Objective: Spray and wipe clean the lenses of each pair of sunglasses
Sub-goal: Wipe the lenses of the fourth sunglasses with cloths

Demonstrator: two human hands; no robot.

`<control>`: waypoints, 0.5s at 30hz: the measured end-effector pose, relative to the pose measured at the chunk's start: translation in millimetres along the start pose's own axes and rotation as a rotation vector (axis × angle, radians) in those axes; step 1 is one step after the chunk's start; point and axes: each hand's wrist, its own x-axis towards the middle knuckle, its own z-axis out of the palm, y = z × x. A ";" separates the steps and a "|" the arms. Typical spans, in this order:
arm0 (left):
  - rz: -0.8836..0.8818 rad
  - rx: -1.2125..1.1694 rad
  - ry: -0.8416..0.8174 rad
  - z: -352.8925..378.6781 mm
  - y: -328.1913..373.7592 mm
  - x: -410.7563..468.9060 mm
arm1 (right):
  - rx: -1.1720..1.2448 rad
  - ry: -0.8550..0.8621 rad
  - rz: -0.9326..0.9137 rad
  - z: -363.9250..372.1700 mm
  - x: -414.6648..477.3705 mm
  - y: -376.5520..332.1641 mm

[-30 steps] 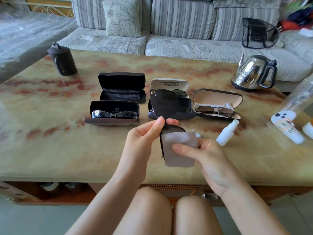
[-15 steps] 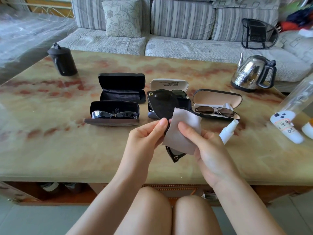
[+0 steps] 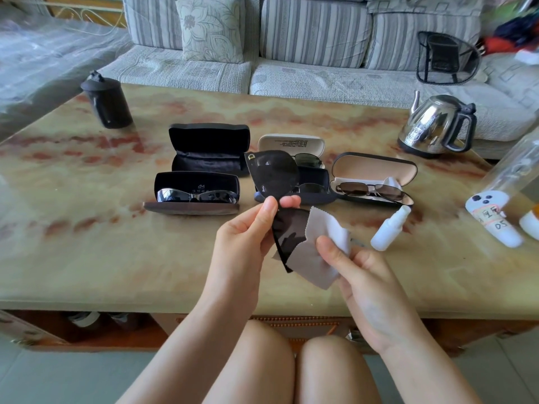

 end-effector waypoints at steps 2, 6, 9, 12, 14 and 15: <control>0.001 0.002 0.011 0.0 -0.5 -0.4 | -0.020 -0.003 -0.007 -0.1 -1.1 3.7; 0.001 0.051 0.019 1.9 -1.2 -1.8 | -0.090 -0.038 0.002 0.3 -1.6 6.7; -0.018 0.079 0.001 2.8 -1.2 -4.0 | -0.111 -0.087 0.017 3.4 -0.1 5.2; -0.038 0.113 -0.030 3.2 -1.5 -7.3 | -0.088 -0.076 0.029 6.8 2.8 0.0; -0.028 0.151 -0.036 3.8 -2.7 -8.4 | -0.040 -0.045 0.027 9.3 5.7 -4.0; -0.014 0.171 -0.036 4.2 -3.6 -8.6 | -0.011 -0.026 0.028 10.6 7.3 -6.8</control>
